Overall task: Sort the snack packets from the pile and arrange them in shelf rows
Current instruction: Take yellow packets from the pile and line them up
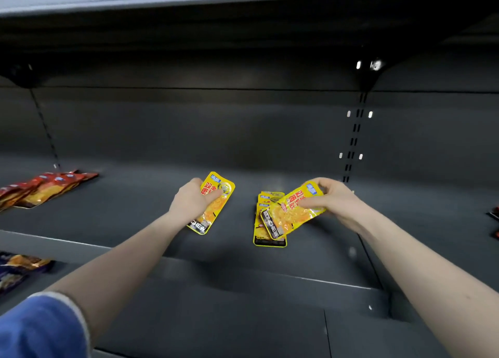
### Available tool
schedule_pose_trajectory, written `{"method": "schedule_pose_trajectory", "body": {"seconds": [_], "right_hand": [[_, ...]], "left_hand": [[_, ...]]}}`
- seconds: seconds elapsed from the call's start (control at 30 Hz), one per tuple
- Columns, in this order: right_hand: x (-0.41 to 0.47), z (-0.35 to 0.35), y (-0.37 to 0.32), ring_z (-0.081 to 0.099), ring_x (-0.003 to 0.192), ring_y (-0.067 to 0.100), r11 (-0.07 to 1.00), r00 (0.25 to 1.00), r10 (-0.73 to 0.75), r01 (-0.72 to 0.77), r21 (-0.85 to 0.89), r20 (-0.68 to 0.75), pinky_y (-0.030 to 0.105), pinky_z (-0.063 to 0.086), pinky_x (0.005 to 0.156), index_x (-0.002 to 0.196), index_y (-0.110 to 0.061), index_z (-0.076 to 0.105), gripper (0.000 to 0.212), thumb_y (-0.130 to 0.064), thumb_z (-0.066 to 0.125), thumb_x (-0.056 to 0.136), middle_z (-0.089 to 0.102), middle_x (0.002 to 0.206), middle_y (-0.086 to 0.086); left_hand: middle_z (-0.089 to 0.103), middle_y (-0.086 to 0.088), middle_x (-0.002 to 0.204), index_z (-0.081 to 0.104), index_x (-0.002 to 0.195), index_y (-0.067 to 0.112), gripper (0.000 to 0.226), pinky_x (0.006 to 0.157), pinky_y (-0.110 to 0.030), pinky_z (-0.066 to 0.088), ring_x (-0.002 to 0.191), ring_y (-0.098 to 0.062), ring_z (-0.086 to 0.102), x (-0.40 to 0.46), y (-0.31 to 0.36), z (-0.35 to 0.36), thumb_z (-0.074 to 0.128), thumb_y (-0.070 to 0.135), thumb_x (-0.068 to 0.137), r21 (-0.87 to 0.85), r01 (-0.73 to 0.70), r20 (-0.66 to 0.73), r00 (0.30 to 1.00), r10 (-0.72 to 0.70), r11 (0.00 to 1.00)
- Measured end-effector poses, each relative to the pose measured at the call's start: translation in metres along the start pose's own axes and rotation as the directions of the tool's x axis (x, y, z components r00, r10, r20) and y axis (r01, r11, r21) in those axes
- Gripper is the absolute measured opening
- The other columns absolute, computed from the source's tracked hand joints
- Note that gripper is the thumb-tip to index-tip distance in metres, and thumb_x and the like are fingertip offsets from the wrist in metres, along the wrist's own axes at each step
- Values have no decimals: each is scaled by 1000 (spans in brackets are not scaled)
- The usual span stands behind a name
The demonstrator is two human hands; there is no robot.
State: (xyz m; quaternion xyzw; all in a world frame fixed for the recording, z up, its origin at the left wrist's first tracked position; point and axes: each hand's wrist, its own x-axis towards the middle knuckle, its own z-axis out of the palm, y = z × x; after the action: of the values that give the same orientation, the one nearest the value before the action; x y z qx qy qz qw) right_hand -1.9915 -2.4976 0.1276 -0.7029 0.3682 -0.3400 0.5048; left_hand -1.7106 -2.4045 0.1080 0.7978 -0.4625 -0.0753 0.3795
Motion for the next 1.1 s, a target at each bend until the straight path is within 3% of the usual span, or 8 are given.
{"method": "schedule_pose_trajectory", "body": {"seconds": [0.17,0.27,0.5,0.7,0.8,0.87,0.97,1.1], "right_hand": [[-3,20,-4,59,59,10,998,998,65,-65,7,-6,17,44,50,89,-8,65,18,-9,76,76,65,69,2],[-6,34,-2,63,63,11,995,995,97,-97,-18,25,20,49,54,78,-10,64,11,-11,75,77,68,72,3],[-3,52,-3,67,65,9,989,978,148,-143,-41,149,21,53,60,81,-11,64,12,1,69,80,71,72,-1],[8,62,4,49,43,-2,957,995,94,-81,-277,35,12,31,40,78,-14,58,19,-7,76,76,61,66,-5],[15,67,13,57,50,-4,948,998,67,-58,-314,18,10,43,50,78,-13,56,24,-4,77,73,63,70,-5],[18,68,20,59,62,5,932,998,66,-59,-358,8,16,47,61,79,-15,56,26,-9,80,72,63,75,-2],[21,66,28,55,66,10,924,998,65,-66,-377,-17,17,44,59,81,-15,55,27,-13,81,72,61,75,-1],[26,64,32,54,71,14,905,997,53,-70,-419,-53,25,45,66,85,-18,57,30,-22,83,70,60,80,2]], "left_hand": [[56,-4,85,45,84,11,40,71,-31,37,83,-25,53,13,-13,-13,62,47,86,-6,-16,14,1000,16,1000],[55,-4,85,45,84,11,38,71,-31,36,83,-24,52,16,-20,-14,61,45,88,-20,-22,29,999,22,1000],[49,2,72,38,72,16,37,68,-30,35,80,-25,50,18,-27,-9,56,41,91,-79,-2,71,997,8,997],[54,-4,83,41,74,16,32,71,-31,38,84,-27,52,18,-27,-8,56,37,92,-152,23,100,995,-8,988],[55,-6,87,41,72,16,31,72,-31,38,83,-26,51,19,-28,-7,56,35,92,-210,48,117,993,-24,977],[55,-5,83,42,70,17,30,72,-31,39,82,-25,52,18,-27,-6,56,33,92,-257,72,136,990,-37,964],[54,-2,74,46,69,15,29,70,-30,40,78,-24,52,15,-24,-5,57,30,92,-338,119,183,981,-59,934],[67,-18,94,62,92,0,30,78,-39,51,87,-32,64,12,-17,-5,60,30,90,-435,183,275,959,-64,882]]}}
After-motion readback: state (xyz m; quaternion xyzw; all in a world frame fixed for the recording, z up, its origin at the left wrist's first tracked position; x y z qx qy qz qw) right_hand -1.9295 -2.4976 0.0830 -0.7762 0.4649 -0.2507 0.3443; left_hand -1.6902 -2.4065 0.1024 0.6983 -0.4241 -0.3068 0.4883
